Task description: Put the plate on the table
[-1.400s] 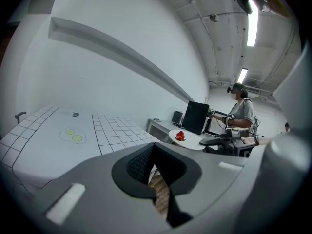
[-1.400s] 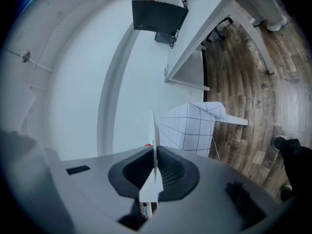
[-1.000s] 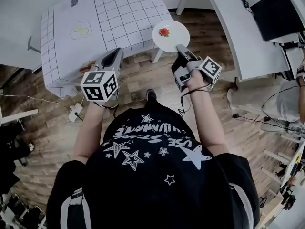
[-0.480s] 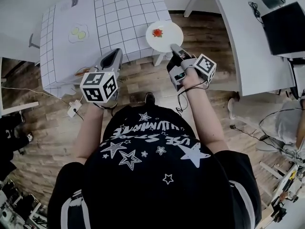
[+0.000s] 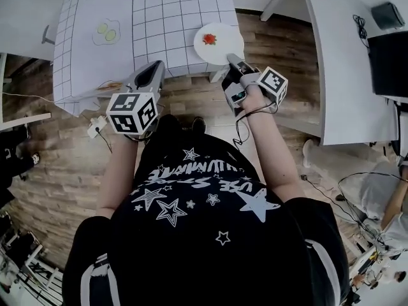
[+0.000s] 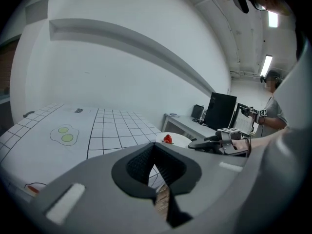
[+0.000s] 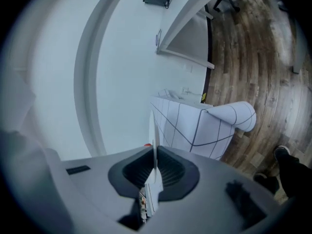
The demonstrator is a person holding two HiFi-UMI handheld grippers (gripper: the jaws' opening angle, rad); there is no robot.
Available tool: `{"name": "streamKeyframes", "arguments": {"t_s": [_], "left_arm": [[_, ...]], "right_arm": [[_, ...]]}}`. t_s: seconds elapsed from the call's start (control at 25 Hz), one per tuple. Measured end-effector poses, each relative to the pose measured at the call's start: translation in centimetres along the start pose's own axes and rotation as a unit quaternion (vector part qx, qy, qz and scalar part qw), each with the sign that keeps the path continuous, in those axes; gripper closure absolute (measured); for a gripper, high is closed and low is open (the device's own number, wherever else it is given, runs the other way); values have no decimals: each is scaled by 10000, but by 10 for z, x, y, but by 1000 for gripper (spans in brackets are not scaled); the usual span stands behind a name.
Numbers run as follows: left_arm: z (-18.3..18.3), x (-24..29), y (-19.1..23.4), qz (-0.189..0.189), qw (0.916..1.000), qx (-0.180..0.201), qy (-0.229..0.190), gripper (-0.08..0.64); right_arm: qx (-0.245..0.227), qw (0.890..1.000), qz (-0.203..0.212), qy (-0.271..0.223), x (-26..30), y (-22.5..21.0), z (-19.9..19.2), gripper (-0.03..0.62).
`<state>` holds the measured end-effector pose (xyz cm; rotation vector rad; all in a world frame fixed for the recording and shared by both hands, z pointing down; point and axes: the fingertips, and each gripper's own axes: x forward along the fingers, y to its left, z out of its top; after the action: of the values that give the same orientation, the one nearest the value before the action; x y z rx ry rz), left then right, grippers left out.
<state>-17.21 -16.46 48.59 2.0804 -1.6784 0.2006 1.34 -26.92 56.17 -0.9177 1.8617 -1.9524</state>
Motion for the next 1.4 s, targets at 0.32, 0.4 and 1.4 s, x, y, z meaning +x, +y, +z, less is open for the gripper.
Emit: {"name": "streamKeyframes", "arguments": {"t_s": [0.32, 0.4, 1.4], "left_arm": [[0, 1, 9, 63, 10000, -25, 61, 551], [2, 7, 12, -7, 10000, -3, 97, 551], [17, 50, 12, -716, 9972, 10, 221, 551]], "right_arm": [[50, 10000, -85, 4, 19, -9, 3, 569], [59, 9999, -99, -62, 23, -13, 7, 569], [-363, 9957, -817, -237, 30, -40, 3, 569]]}}
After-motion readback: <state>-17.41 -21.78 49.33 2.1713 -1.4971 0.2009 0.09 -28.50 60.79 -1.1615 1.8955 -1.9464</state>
